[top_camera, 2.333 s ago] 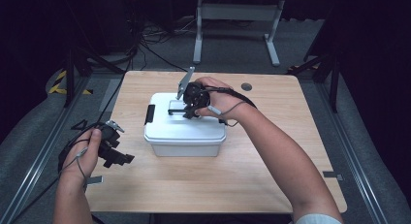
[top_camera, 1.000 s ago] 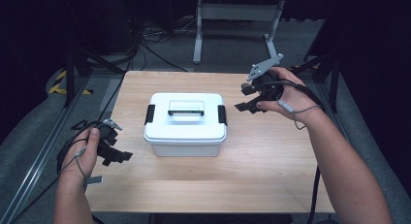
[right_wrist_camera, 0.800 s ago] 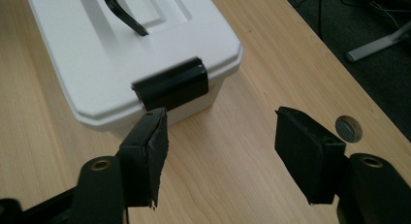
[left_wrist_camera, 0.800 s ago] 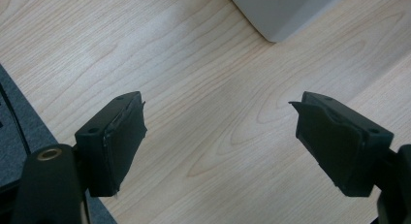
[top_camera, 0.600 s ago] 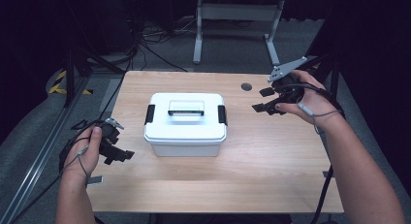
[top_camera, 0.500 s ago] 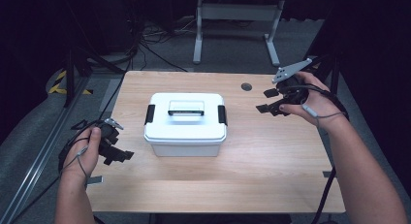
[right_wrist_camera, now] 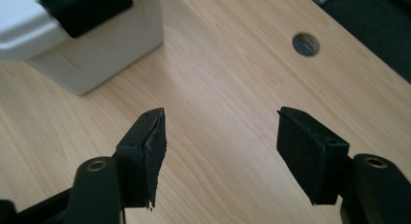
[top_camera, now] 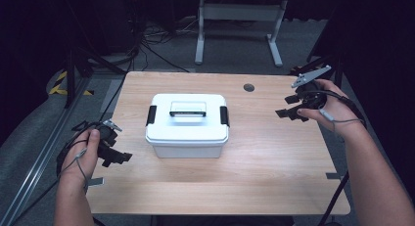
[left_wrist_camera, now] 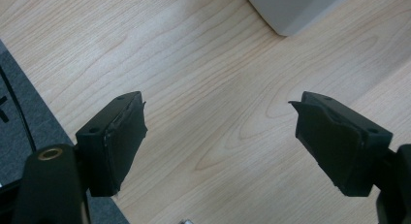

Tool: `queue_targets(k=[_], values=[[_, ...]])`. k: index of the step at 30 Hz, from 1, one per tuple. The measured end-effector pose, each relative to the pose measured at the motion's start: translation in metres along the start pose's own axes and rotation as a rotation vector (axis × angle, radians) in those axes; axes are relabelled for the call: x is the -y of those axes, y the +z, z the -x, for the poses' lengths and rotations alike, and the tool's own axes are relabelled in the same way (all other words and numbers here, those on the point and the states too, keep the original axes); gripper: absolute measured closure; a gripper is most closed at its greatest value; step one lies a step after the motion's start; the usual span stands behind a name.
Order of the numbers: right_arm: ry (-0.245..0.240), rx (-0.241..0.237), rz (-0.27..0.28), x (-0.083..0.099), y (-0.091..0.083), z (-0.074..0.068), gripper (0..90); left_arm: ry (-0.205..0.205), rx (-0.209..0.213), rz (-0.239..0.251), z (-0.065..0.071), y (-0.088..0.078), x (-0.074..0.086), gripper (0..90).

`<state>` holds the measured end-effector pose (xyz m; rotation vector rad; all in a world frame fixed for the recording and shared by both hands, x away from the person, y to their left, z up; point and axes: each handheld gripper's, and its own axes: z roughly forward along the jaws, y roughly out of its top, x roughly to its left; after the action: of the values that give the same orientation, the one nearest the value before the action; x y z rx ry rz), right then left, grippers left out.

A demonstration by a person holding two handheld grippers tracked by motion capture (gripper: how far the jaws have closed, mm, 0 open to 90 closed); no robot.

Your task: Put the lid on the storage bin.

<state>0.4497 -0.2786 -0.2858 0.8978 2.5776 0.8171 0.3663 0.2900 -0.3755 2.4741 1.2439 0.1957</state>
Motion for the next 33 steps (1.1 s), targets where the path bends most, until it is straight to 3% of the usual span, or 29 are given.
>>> queue_targets(k=[3,5,10,12,17,23,25,33], values=[[0.01,0.032,-0.057,0.015,0.009,0.001,35.5,-0.003,-0.005,-0.003,-0.001,0.001,0.0,18.7],[0.024,0.017,-0.062,0.025,0.017,0.002,35.6,-0.006,0.0,-0.004,-0.001,0.001,0.0,18.8],[0.04,0.01,-0.037,0.043,0.029,0.006,35.8,0.002,0.002,-0.008,-0.001,0.003,-0.001,18.8],[0.058,-0.013,-0.018,0.057,0.042,0.007,35.9,-0.004,0.004,-0.013,-0.001,0.005,-0.002,18.9],[0.069,-0.013,-0.026,0.07,0.057,0.007,36.3,-0.001,-0.001,-0.005,-0.001,0.004,-0.002,19.1],[0.135,-0.03,0.022,0.086,0.073,0.005,38.9,-0.004,0.001,-0.006,0.0,0.004,-0.003,19.1],[0.11,-0.033,-0.035,0.088,0.08,0.003,38.6,0.002,0.005,-0.011,0.001,0.005,-0.003,19.2],[0.119,-0.031,-0.086,0.094,0.091,-0.001,37.6,0.003,0.01,-0.016,0.0,0.007,-0.004,19.0]])
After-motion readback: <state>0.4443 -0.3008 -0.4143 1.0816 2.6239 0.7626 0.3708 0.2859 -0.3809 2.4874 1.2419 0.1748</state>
